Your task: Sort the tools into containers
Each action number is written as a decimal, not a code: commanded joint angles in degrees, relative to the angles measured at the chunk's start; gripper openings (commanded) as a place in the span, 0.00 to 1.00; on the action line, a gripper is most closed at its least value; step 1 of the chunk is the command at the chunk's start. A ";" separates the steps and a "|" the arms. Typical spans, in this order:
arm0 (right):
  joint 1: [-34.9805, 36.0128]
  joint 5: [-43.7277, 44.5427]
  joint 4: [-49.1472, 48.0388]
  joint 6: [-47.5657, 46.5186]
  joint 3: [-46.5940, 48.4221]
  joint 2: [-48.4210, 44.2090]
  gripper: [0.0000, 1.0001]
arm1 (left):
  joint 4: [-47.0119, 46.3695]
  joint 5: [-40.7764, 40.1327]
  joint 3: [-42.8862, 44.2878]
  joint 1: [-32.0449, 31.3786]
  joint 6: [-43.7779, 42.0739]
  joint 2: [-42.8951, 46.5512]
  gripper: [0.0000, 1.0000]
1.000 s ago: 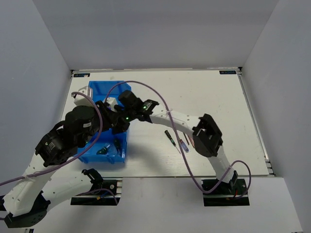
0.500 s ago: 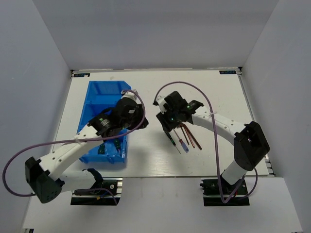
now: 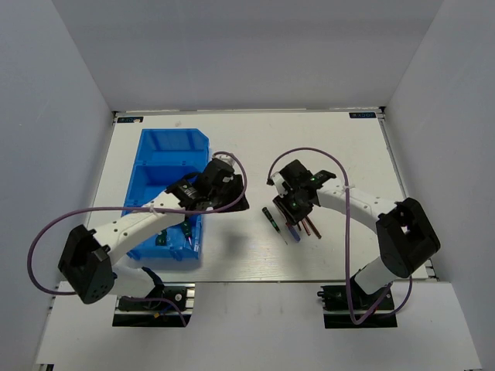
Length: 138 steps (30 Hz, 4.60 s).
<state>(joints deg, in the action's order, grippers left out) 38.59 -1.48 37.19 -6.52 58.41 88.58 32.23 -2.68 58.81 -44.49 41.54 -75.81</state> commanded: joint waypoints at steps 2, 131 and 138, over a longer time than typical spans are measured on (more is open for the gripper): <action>-0.62 0.51 -0.71 0.90 -2.95 -0.60 0.38 | -1.47 1.36 3.32 -0.25 -0.05 -3.19 0.63; -29.71 -15.75 10.89 9.51 3.99 -9.03 0.38 | 27.53 -11.65 40.70 -11.94 24.29 -50.58 0.50; -29.71 -19.26 10.71 9.95 3.64 -9.65 0.40 | 28.06 -12.79 34.63 -11.94 24.82 -50.41 0.16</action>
<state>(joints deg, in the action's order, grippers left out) 9.06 -17.65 48.86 2.87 62.63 80.93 58.24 -13.23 97.86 -56.12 65.76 -125.23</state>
